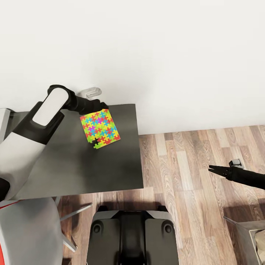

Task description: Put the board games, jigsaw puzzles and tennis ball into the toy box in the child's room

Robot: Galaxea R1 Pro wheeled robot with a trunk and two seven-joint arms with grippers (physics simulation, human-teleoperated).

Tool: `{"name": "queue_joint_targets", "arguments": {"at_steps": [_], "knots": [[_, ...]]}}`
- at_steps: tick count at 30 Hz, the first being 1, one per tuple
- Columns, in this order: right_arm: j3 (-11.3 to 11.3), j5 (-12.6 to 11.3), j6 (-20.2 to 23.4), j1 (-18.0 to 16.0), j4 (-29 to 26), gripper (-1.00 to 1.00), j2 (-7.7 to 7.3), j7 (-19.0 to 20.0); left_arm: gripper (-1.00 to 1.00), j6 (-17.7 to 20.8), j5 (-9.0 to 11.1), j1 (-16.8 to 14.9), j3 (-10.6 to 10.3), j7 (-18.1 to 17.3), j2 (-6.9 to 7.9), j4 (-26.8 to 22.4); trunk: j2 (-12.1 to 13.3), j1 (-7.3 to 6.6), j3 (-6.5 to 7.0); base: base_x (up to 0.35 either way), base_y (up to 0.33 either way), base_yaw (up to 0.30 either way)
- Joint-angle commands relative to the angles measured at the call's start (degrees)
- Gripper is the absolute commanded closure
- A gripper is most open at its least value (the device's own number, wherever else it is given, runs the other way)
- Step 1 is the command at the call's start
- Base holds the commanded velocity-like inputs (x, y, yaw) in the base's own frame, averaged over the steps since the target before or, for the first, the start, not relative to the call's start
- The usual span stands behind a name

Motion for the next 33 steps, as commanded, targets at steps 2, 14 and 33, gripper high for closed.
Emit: {"name": "queue_joint_targets", "arguments": {"at_steps": [2,14,33], "knots": [[0.4,-0.6,0.4,-0.1,0.0,-1.00,-0.06,0.0,-1.00,-0.3,0.4,-0.3,-0.2,-0.4,0.07,-0.4,-0.1,0.76,-0.07,-0.006,0.000,-0.022],[0.4,-0.6,0.4,-0.1,0.0,-1.00,-0.03,0.0,-1.00,-0.3,0.4,-0.2,-0.2,-0.4,0.13,-1.0,-0.1,0.76,-0.07,-0.133,-0.021,-0.008],[0.4,-0.6,0.4,-0.1,0.1,-1.00,0.11,-0.1,-1.00,-0.3,0.4,-0.2,-0.1,-0.5,0.18,-1.1,-0.1,0.76,-0.07,-0.266,-0.092,-0.001]]}}
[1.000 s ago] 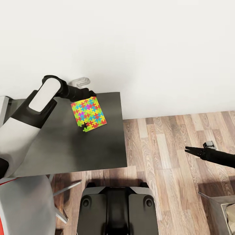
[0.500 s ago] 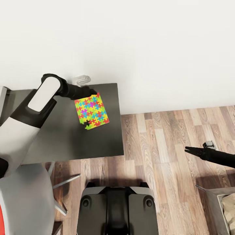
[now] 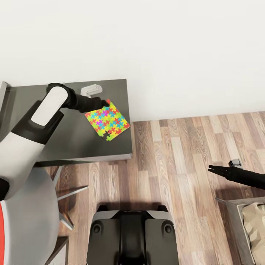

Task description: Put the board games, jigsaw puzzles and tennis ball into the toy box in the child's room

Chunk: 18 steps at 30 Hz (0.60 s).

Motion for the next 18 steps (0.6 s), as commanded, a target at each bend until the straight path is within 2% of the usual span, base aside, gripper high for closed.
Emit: {"name": "queue_joint_targets", "arguments": {"at_steps": [1,7,18], "knots": [[0.4,-0.6,0.4,-0.1,0.0,-1.00,-0.06,0.0,-1.00,-0.1,1.2,0.0,-0.2,0.6,0.06,0.8,-0.1,0.04,-0.08,-0.149,-0.031,0.000],[0.4,-0.6,0.4,-0.1,0.0,-1.00,-0.04,0.0,-1.00,-0.1,1.2,0.0,-0.1,0.7,0.09,0.8,-0.1,0.04,-0.08,-0.092,-0.019,0.000],[0.4,-0.5,0.4,-0.1,0.0,-1.00,0.33,0.0,-1.00,-0.1,1.2,-0.1,-0.1,0.8,0.29,0.7,-0.1,0.04,-0.08,-0.021,-0.004,0.000]]}}
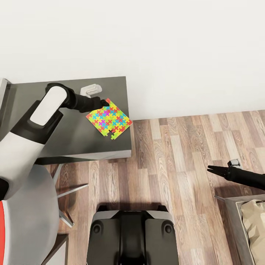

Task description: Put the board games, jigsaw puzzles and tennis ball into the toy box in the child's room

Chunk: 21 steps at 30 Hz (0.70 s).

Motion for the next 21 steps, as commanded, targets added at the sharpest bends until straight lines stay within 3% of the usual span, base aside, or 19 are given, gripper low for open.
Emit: {"name": "queue_joint_targets", "arguments": {"at_steps": [1,12,21], "knots": [[0.4,-0.6,0.4,-0.1,0.0,-1.00,-0.04,0.0,-1.00,0.3,0.3,0.0,-0.2,0.7,0.14,0.6,-0.1,0.05,-0.08,-0.007,-0.001,0.000],[0.4,-0.6,0.4,-0.1,0.0,-1.00,0.06,0.0,-1.00,0.3,0.3,0.0,-0.2,0.8,0.38,0.0,-0.1,0.05,-0.08,-0.014,-0.018,0.000],[0.4,-0.6,0.4,-0.1,0.0,-1.00,0.07,0.0,-1.00,0.3,0.3,0.0,-0.2,0.8,0.42,-0.1,-0.1,0.05,-0.08,-0.064,-0.171,0.000]]}}
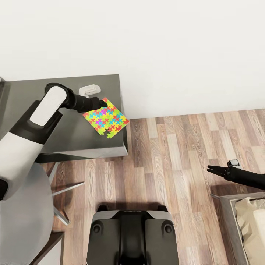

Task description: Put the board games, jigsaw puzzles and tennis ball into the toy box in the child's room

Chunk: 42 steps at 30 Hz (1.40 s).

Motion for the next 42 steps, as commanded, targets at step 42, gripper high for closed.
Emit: {"name": "queue_joint_targets", "arguments": {"at_steps": [42], "knots": [[0.4,-0.5,0.4,-0.1,0.0,-1.00,-0.07,0.1,-1.00,-0.3,1.8,0.5,-0.2,0.9,0.11,-0.6,-0.1,0.05,-0.09,-0.046,-0.047,0.000]]}}
